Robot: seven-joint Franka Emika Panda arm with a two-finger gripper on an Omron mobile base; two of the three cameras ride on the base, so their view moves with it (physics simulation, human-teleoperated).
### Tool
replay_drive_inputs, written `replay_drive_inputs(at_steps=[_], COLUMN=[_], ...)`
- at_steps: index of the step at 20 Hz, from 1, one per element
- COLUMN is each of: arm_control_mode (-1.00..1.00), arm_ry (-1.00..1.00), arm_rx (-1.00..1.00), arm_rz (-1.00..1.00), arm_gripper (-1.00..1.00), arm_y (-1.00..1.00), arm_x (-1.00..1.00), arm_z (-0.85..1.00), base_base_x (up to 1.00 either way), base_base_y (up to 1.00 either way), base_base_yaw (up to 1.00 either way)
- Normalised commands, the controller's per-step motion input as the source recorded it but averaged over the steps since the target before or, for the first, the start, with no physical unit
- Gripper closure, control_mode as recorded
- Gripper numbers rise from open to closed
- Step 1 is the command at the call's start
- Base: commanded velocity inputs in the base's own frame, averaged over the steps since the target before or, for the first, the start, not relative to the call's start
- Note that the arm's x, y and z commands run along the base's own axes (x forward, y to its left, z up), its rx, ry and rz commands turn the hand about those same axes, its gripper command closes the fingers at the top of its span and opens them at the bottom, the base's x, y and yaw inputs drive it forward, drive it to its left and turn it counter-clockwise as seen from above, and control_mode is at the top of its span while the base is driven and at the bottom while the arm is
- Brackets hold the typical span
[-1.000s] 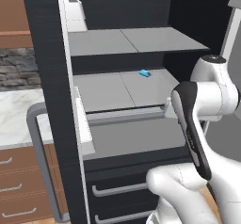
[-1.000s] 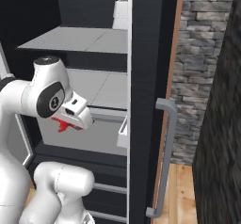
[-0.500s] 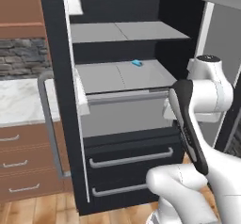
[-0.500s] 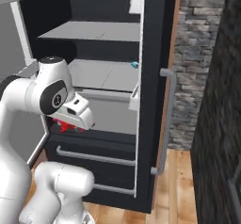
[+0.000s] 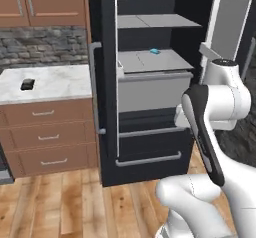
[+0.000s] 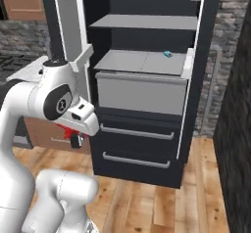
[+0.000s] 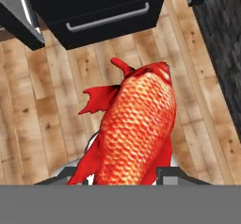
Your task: Take the fish from the fridge and place it on the digital scale on the counter by the fridge. Wait a few seconds for a reading, then move it to the plate on the dining counter.
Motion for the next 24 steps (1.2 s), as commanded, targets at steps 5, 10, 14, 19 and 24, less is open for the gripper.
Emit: replay_drive_inputs(at_steps=[5,10,14,19,24], arm_control_mode=[1.0,1.0,1.0,1.0,1.0], arm_ry=[0.0,0.0,0.0,0.0,0.0], arm_rx=[0.0,0.0,0.0,0.0,0.0], arm_rz=[0.0,0.0,0.0,0.0,0.0], arm_gripper=[1.0,1.0,1.0,1.0,1.0], arm_y=[0.0,0.0,0.0,0.0,0.0], arm_x=[0.0,0.0,0.0,0.0,0.0], arm_z=[0.0,0.0,0.0,0.0,0.0], base_base_x=[-0.49,-0.02,0.32,0.76,1.0], base_base_y=[1.0,1.0,1.0,1.0,0.82], base_base_yaw=[0.18,0.08,0.02,0.0,0.0])
